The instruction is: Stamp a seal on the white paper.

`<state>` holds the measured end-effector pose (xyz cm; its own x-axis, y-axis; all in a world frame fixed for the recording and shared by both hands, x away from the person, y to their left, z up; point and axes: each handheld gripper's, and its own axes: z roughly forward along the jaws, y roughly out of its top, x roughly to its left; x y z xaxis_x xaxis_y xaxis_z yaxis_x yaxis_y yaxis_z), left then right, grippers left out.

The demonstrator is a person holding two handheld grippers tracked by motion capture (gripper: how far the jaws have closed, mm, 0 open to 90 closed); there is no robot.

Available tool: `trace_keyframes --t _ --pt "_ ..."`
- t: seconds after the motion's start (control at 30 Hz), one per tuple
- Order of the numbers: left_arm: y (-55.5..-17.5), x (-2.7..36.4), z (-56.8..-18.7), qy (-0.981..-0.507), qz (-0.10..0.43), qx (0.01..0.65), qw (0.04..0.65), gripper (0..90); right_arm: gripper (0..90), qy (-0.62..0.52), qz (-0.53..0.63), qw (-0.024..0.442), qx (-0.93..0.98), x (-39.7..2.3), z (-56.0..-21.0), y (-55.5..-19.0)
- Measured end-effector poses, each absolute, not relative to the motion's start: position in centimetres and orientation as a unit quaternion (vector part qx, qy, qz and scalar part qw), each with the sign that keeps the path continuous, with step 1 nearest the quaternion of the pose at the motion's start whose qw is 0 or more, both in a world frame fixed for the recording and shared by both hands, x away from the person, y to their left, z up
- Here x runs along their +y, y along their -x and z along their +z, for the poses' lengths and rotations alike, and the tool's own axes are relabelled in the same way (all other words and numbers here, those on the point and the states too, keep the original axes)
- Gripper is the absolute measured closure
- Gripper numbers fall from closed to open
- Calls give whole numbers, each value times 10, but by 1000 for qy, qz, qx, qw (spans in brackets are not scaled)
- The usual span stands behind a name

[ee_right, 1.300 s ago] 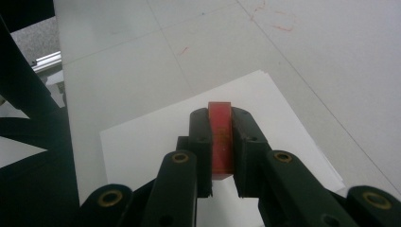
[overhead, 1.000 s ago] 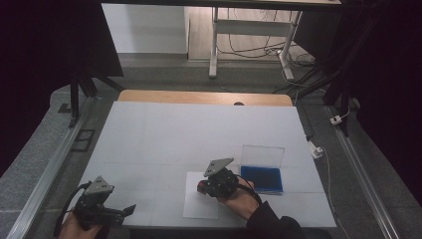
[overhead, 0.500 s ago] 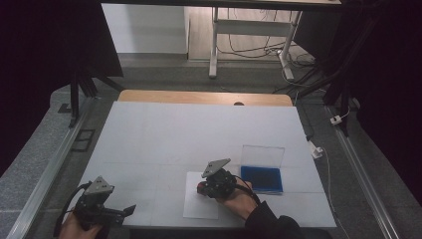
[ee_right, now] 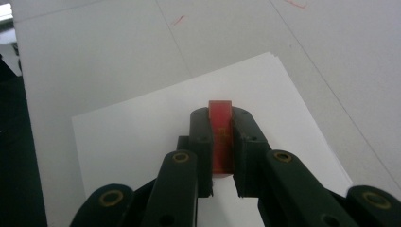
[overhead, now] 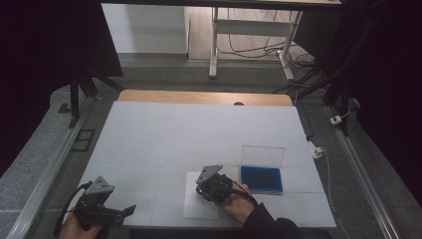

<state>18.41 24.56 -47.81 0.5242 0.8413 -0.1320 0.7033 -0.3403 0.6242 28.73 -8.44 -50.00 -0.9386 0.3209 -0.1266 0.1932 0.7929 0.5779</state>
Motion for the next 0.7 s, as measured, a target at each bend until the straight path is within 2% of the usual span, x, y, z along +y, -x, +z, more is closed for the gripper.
trace_keyframes --t 0.2,0.63,0.7 --pt "-184 245 -478 -812 107 475 321 27 804 -128 282 122 943 -82 -500 -283" --pt "-185 245 -478 -813 106 475 320 27 806 -191 330 29 924 -97 -504 -306" --pt "-185 245 -478 -813 106 475 321 27 806 -193 331 26 923 -98 -504 -307"
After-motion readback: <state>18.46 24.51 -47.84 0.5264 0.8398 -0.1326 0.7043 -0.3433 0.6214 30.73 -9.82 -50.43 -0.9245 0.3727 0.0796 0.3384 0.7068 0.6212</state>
